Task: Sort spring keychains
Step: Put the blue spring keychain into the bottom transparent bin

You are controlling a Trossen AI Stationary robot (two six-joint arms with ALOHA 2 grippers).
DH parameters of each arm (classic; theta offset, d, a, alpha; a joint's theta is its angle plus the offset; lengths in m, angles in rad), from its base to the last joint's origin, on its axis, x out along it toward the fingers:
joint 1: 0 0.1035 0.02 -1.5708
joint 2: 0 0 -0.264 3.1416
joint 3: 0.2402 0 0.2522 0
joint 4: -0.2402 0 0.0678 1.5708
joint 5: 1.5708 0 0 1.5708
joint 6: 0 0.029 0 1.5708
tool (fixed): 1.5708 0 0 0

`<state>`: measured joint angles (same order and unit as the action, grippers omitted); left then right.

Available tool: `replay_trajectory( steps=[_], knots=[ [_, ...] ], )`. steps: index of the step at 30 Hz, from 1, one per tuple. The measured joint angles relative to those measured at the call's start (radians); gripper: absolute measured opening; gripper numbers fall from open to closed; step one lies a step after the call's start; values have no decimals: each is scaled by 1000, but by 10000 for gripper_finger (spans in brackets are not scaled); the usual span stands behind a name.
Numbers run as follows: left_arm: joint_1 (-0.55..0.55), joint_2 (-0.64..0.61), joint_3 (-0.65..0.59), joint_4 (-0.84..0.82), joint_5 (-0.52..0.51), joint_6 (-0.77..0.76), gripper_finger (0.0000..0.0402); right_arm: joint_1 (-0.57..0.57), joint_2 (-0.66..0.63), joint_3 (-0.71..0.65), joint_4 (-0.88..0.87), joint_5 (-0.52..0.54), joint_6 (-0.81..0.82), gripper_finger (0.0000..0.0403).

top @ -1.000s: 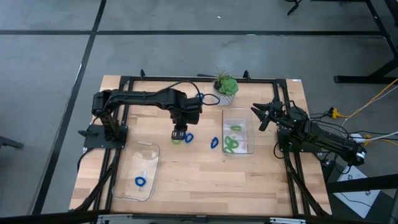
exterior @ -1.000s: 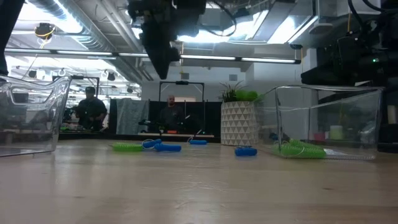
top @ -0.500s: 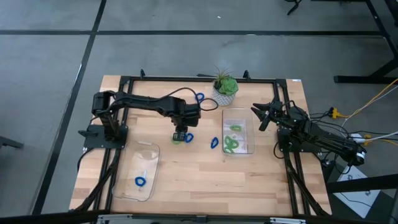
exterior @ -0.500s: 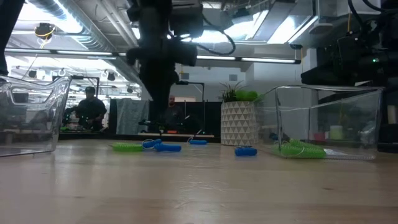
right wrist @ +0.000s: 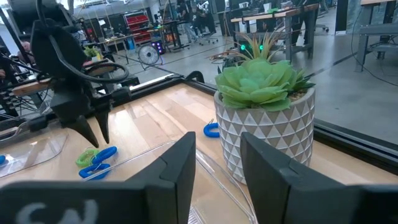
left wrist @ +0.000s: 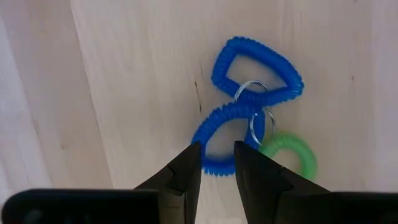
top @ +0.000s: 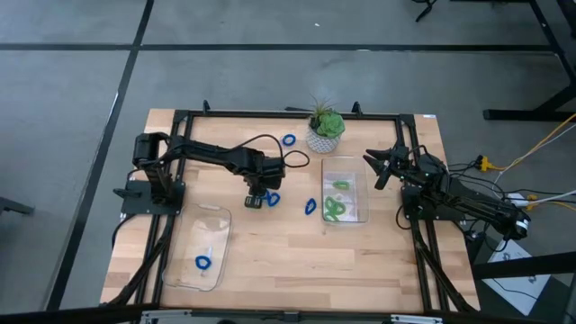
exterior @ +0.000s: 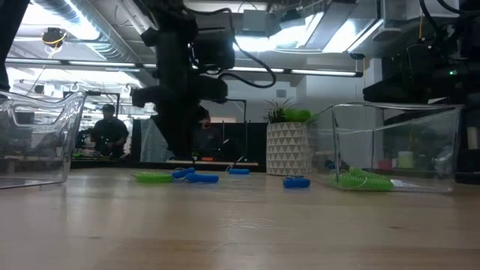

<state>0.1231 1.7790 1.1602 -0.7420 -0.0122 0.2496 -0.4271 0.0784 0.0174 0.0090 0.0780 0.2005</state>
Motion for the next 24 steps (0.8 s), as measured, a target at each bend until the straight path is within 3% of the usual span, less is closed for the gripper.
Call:
replay_trajectory(
  steps=[4, 24],
  knots=[
    [0, 0, -28, 64, -36, 11, 89, 0, 0, 0, 0, 0, 0, 126],
    [4, 0, -140, 214, -15, 216, 94, 0, 0, 0, 0, 0, 0, 126]
  ],
)
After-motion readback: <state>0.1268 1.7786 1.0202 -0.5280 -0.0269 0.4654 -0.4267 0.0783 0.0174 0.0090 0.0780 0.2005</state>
